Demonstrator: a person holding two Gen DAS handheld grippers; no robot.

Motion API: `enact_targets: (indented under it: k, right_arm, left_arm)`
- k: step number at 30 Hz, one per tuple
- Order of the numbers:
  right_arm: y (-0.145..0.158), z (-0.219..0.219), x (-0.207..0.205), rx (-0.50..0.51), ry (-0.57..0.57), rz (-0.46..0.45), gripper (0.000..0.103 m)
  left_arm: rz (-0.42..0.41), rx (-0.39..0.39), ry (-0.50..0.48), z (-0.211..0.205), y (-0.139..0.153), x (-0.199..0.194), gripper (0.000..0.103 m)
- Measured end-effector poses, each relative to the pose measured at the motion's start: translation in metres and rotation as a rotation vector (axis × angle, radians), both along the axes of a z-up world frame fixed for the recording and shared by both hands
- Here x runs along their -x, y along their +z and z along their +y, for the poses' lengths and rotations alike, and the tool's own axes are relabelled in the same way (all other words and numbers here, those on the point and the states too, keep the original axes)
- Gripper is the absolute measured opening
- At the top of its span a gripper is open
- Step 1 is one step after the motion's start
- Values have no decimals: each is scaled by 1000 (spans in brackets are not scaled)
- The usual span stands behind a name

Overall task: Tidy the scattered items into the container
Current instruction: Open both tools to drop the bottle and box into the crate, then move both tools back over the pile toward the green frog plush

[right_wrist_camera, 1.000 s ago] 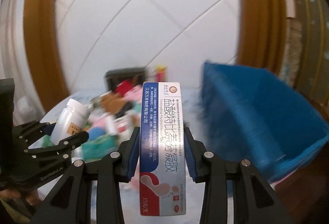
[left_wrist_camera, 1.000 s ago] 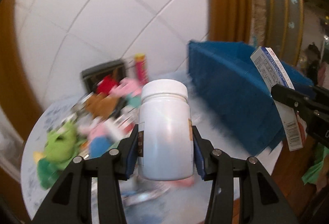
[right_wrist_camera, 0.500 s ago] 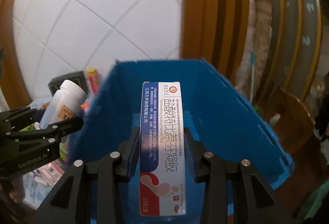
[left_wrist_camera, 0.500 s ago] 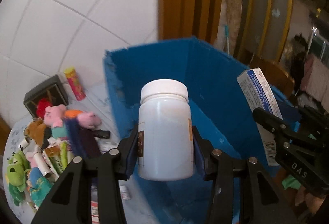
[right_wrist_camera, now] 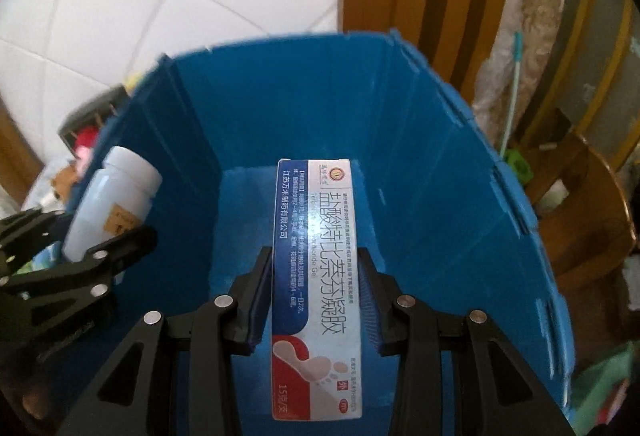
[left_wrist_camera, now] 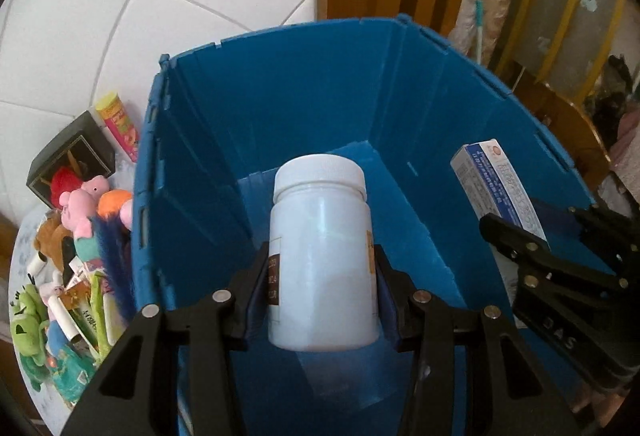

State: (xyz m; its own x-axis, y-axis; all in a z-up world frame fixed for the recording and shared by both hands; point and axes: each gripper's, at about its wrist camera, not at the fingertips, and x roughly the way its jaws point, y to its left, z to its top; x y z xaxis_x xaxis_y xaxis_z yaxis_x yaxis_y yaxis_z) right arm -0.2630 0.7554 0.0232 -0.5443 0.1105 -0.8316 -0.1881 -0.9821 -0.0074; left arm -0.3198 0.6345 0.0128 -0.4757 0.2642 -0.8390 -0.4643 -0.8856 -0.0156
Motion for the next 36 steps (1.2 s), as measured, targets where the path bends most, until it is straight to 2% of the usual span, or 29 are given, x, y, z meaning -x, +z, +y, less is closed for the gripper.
enact_targets:
  k: [2,4,6,7,15,18,25,26,27,36]
  right_arm:
    - [-10,7,13,9,1,-36,39]
    - [-16,10,17,35,1,-50,39]
    - [-20,11,19,40,0,-64,40]
    - [-21,12,20,38,-2,-65,41]
    - [-24,26,24,-12,-44,-58,84]
    - [-19,26,16,-20,-54,-39,91]
    - [4,5,-4,-61,-50,29,93]
    - [8,-1,-7,-65,-46,41,100]
    - [11,-8,-10,-71,-41,54,103]
    - [33,-84,-38,-59,42,167,103]
  left_arm:
    - [-2,8,2,4,-5,4,45]
    - [-21,8,13,6,-11,10,53]
    - [-21,9,21,5,-15,14,80]
    - [-9,15,24,6,-15,15,82]
    - [-7,22,33,2,-17,19,82]
    - [4,22,33,-4,-14,18,82]
    - [85,2,37,-38,10,-5,82]
    - [97,-5,40,-45,14,-9,82]
    - [108,-9,45,-53,17,-14,82]
    - [185,-33,140,-148,28,-50,82]
